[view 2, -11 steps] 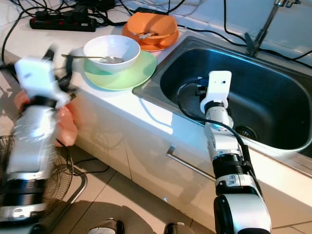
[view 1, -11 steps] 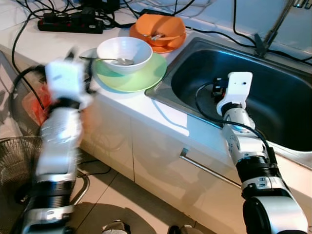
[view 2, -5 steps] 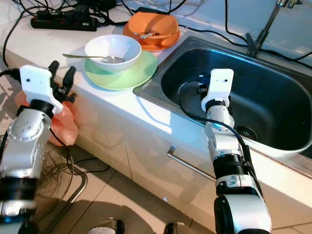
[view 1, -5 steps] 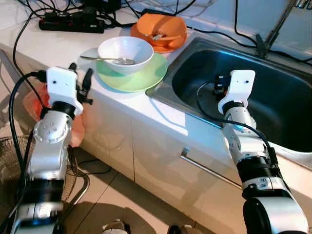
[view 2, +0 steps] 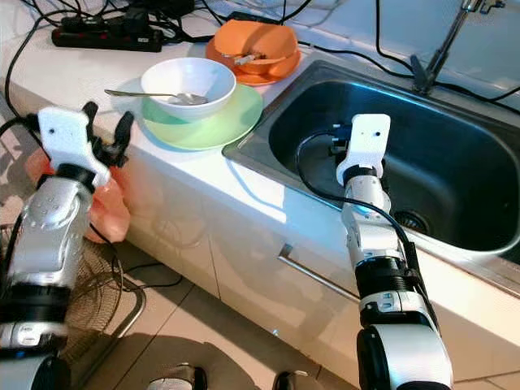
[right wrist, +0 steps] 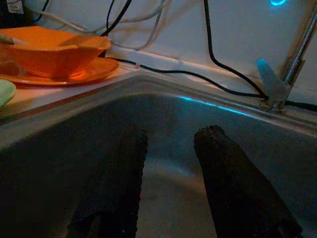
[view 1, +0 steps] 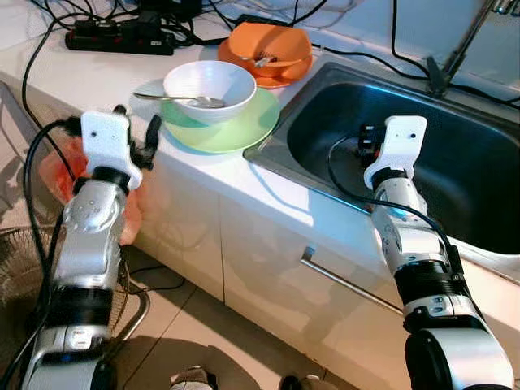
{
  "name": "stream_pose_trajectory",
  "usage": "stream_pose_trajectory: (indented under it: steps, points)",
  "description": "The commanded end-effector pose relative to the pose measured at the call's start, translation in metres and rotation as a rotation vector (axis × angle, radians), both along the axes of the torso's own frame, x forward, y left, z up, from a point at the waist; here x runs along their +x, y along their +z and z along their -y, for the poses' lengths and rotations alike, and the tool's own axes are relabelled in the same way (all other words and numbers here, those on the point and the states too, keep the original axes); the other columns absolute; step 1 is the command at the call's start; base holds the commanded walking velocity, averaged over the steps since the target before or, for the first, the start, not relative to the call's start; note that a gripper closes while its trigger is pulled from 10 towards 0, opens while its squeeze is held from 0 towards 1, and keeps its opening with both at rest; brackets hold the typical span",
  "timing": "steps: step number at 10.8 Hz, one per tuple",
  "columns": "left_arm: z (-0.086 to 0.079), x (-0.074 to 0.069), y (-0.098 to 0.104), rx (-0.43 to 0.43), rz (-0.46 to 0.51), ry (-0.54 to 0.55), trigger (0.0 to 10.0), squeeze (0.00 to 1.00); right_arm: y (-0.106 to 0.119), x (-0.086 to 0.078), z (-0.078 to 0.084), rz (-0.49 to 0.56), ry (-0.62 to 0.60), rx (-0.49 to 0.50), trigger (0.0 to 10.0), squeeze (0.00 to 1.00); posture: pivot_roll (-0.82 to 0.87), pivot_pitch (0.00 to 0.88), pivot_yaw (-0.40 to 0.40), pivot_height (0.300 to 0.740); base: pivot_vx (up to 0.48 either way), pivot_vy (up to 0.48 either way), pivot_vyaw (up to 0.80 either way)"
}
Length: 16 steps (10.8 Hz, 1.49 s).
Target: Kitchen organization
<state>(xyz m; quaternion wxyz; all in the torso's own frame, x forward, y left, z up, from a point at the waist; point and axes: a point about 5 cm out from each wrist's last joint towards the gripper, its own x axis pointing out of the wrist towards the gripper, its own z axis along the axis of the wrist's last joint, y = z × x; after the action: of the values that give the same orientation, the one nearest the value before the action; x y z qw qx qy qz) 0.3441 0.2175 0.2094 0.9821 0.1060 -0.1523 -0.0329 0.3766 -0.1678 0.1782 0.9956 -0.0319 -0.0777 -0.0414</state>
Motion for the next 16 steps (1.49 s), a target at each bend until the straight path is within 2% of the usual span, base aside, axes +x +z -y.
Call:
stream_pose_trajectory:
  steps: [1, 3, 4, 5, 8, 10, 16]
  points:
    - [0.005, 0.003, 0.001, -0.003, 0.002, -0.029, 10.0, 1.00, -0.001, -0.001, 0.005, 0.005, -0.017, -0.002, 10.0, 0.00, 0.07, 0.097, -0.059, 0.740, 0.000, 0.000, 0.00]
    - [0.005, 0.008, 0.003, -0.008, 0.010, -0.018, 10.0, 1.00, -0.003, -0.002, 0.007, 0.003, -0.024, 0.000, 10.0, 0.00, 0.07, 0.097, -0.058, 0.740, 0.000, 0.000, 0.00]
    - [0.005, 0.012, 0.005, -0.002, 0.017, -0.008, 10.0, 0.94, -0.003, -0.002, 0.007, 0.003, -0.025, -0.001, 10.0, 0.00, 0.07, 0.097, -0.058, 0.740, 0.000, 0.000, 0.00]
    - [0.006, 0.019, 0.009, -0.003, 0.024, 0.002, 10.0, 0.00, -0.003, -0.002, 0.006, 0.005, -0.024, -0.002, 10.0, 0.00, 0.07, 0.092, -0.057, 0.740, 0.000, 0.000, 0.00]
    - [0.011, 0.031, 0.014, -0.043, 0.037, 0.010, 10.0, 0.00, -0.002, -0.003, 0.008, 0.008, -0.030, -0.006, 10.0, 0.00, 0.07, 0.092, -0.057, 0.740, 0.000, 0.000, 0.00]
    - [0.020, 0.040, 0.017, -0.064, 0.038, -0.011, 10.0, 0.00, -0.002, -0.004, 0.009, 0.011, -0.035, -0.013, 10.0, 0.00, 0.07, 0.092, -0.057, 0.740, 0.000, 0.000, 0.00]
    - [0.037, 0.047, 0.016, -0.096, 0.041, -0.059, 10.0, 0.00, -0.003, -0.004, 0.011, 0.005, -0.045, -0.016, 10.0, 0.00, 0.05, 0.089, -0.057, 0.740, 0.000, 0.000, 0.00]
